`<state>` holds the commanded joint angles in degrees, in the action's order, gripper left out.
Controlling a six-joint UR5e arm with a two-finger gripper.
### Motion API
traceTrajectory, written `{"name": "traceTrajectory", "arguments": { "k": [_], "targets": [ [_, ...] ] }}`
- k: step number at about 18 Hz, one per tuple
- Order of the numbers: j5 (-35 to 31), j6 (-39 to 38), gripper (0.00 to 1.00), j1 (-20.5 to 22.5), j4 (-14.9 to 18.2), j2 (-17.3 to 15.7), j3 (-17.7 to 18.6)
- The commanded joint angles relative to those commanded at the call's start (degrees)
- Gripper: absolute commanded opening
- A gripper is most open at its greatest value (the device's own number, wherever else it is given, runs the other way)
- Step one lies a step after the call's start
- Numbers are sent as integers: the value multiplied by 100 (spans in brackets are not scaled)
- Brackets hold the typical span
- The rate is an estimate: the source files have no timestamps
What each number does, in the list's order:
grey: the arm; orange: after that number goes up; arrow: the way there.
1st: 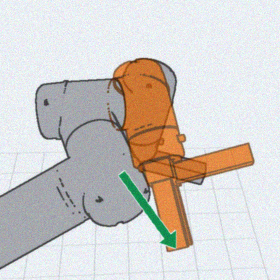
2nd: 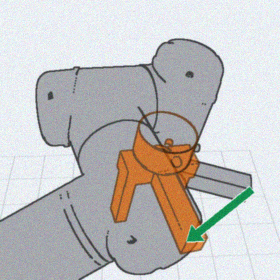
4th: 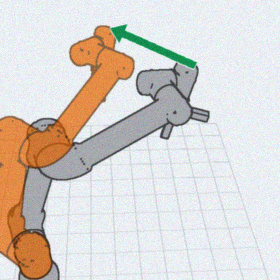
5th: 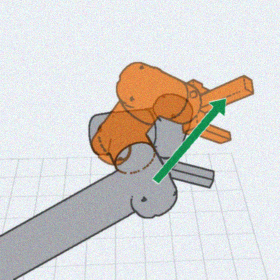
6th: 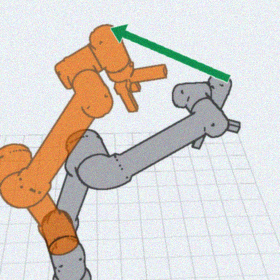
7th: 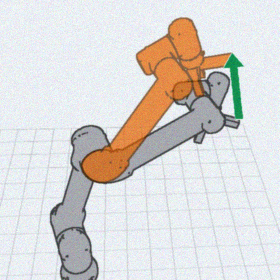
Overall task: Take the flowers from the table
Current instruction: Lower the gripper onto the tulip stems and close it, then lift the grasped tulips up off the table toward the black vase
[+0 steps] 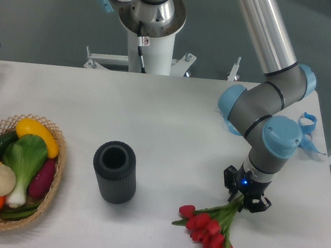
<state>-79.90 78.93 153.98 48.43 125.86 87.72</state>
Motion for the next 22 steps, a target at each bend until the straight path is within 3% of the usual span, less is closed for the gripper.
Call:
{"name": "traceTrajectory", "arguments": {
  "k": [6,9,15,22],
  "targets": [
    [396,-325,4,44,9,-307,17],
    [527,-798,4,18,0,-833,219],
    [2380,-1749,5,70,0,-1976,659],
    [4085,-1785,5,359,0,-2540,861]
  ]
}}
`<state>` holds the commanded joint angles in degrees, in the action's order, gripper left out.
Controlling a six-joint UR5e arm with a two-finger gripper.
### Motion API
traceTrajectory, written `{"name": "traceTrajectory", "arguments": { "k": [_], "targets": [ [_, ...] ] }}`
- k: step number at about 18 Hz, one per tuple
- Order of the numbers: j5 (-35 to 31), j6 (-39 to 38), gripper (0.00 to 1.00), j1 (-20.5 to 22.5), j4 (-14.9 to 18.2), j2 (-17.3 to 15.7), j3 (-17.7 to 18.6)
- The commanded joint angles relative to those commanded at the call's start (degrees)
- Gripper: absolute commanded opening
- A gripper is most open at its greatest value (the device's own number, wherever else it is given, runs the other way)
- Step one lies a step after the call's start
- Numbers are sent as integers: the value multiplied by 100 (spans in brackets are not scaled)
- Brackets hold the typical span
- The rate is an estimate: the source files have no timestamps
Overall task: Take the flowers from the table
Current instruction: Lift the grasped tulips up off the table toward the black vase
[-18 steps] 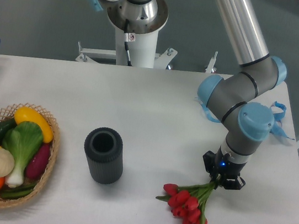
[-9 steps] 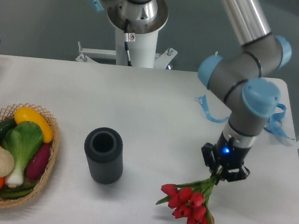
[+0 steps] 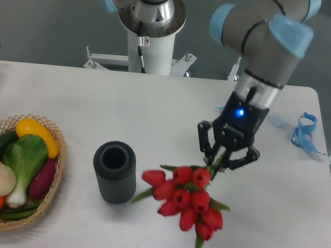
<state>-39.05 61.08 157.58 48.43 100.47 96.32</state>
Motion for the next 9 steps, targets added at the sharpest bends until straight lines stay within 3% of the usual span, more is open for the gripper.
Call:
{"name": "traceTrajectory", "arguments": {
  "k": [5,9],
  "targets": [
    [1117,70,4,511,-18,-203,308],
    [1171,70,5,563,-17,-212,308]
  ]
}}
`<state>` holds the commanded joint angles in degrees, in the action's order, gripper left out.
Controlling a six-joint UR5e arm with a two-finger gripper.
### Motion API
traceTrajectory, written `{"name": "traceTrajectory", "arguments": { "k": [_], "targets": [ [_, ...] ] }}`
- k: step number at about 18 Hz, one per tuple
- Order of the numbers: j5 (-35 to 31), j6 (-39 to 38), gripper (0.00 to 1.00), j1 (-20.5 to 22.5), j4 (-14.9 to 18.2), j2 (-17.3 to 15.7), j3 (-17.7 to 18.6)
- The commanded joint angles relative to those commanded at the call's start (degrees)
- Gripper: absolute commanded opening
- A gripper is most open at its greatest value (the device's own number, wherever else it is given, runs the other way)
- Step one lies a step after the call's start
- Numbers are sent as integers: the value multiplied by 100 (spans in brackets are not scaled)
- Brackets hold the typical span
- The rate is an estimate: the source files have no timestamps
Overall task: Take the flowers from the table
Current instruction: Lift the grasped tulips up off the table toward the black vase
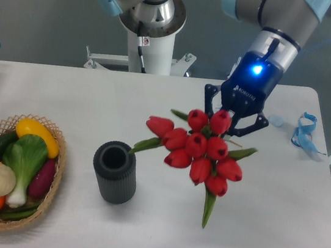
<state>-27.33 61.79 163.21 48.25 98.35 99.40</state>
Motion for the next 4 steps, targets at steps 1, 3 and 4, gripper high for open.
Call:
{"name": "traceTrajectory", "arguments": {
  "k": [1,3,4],
  "targets": [
    [0,0,5,9,0,0,0],
    [0,-9,5,18,9,-26,0],
    [0,-17,5,18,9,-26,0]
  ]
}}
